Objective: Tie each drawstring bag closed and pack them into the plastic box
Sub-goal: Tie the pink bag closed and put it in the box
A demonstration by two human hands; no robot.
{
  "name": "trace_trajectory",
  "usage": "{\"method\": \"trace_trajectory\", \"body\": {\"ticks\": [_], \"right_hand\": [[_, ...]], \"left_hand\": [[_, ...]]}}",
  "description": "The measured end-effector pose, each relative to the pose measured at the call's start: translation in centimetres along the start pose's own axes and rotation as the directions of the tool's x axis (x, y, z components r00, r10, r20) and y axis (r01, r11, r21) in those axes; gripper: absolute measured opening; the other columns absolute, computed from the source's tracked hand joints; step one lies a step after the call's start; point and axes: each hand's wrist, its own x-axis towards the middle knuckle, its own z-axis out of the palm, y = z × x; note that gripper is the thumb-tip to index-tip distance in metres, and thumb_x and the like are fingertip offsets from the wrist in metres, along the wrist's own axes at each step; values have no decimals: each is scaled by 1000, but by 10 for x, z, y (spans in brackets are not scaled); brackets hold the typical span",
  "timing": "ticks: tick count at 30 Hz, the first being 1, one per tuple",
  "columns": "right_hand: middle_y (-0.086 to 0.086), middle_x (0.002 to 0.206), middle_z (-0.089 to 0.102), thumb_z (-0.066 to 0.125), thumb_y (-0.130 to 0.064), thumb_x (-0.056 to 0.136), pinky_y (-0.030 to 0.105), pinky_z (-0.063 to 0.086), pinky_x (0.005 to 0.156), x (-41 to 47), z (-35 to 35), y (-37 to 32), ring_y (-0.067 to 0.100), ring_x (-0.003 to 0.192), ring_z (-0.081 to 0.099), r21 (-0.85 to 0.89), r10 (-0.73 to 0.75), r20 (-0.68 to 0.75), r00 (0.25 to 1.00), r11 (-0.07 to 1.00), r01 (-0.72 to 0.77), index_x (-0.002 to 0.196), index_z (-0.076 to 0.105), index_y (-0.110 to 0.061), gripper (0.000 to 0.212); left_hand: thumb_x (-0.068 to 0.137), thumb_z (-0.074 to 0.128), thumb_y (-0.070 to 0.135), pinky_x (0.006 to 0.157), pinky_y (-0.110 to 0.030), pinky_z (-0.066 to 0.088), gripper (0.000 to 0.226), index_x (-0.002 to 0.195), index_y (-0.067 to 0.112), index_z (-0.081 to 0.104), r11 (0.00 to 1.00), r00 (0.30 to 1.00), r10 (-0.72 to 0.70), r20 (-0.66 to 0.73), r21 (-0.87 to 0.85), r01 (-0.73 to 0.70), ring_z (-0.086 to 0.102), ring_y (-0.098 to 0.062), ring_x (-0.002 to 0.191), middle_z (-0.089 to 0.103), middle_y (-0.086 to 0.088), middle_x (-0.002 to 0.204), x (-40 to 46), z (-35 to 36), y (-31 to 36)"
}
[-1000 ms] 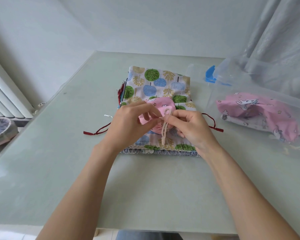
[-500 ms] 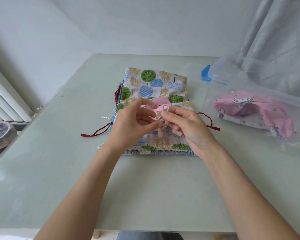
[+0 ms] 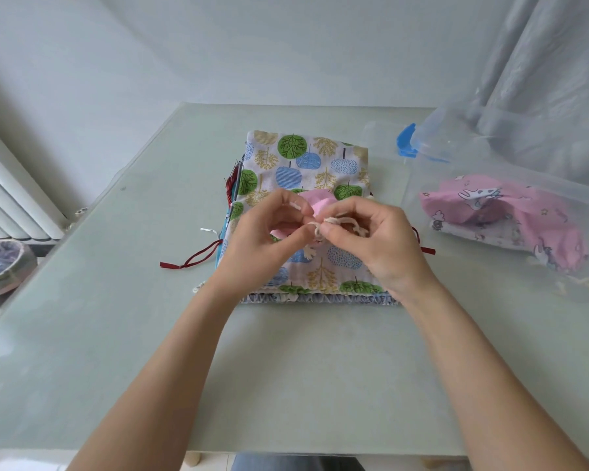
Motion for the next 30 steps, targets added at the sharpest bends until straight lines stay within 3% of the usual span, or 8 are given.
{"method": "trace_trajectory", "body": {"ticks": [4, 8, 11, 14, 21, 23, 26, 30], "right_hand": [[-9, 86, 70, 69, -1, 79, 15, 50, 71, -1, 3, 4, 2, 75, 64, -196, -178, -48, 983, 966, 166, 86, 69, -14, 15], [-18, 78, 68, 62, 8, 83, 9, 47, 63, -1, 4, -2, -2, 71, 62, 53, -56, 21, 998, 997, 55, 81, 64, -14, 22], [-14, 74, 66, 61, 1, 85, 10, 37, 53, -1, 2, -3, -1, 59, 54, 162, 21, 62, 998, 986, -31, 81, 65, -14, 16], [-4, 76, 65, 62, -15, 81, 21, 31, 48, 0, -1, -1, 12, 61, 42, 171, 59, 102, 993, 982, -76, 80, 69, -21, 9], [-7, 71, 67, 61, -11, 79, 15, 33, 48, -3, -3, -4, 6, 60, 50, 250, 85, 211, 974, 958, -138, 78, 68, -17, 10], [-4, 75, 69, 64, -7, 77, 13, 42, 56, -3, -2, -5, 5, 64, 59, 224, 46, 198, 979, 970, -91, 76, 68, -18, 12], [7, 88, 72, 69, -7, 76, 22, 52, 70, -4, 1, -3, 15, 73, 66, 118, -30, 117, 993, 993, 16, 76, 70, -23, 16], [5, 84, 71, 70, -8, 77, 38, 55, 68, -6, 5, 1, 22, 71, 66, -188, -151, -28, 988, 972, 143, 80, 69, -22, 15]], "left_hand": [[84, 63, 13, 78, -39, 52, 13, 91, 11, 53, 998, 999, -33, -3, -62, 33, 66, -15, 75, 65, -3, 82, 0, 2, -2], [83, 69, 9, 69, -21, 51, 16, 95, 9, 57, 999, 999, 24, -21, 23, -24, 69, -15, 77, 66, 1, 86, 0, 1, 1], [81, 71, 7, 66, -18, 48, 17, 93, 9, 59, 998, 998, 41, -45, 40, -39, 71, -14, 74, 72, -1, 82, 0, 0, 3], [77, 71, 6, 70, -20, 51, 17, 88, 9, 59, 1000, 998, 25, -63, -4, -26, 70, -14, 73, 71, -2, 79, 0, -2, 4], [74, 55, -1, 63, -20, 49, 17, 87, 9, 53, 949, 989, -92, 118, -291, 123, 56, -10, 65, 61, 5, 72, 1, -7, 10], [74, 52, 1, 62, -20, 49, 15, 87, 9, 54, 945, 977, -117, 177, -284, 165, 58, -11, 66, 62, 4, 73, 0, -8, 11], [74, 51, 6, 65, -19, 49, 16, 89, 9, 57, 943, 961, -174, 217, -243, 226, 61, -12, 73, 64, 0, 79, 0, -8, 10], [76, 51, 8, 66, -19, 50, 15, 90, 9, 58, 937, 955, -202, 215, -241, 253, 63, -10, 74, 66, 1, 81, 0, -7, 8]]}}
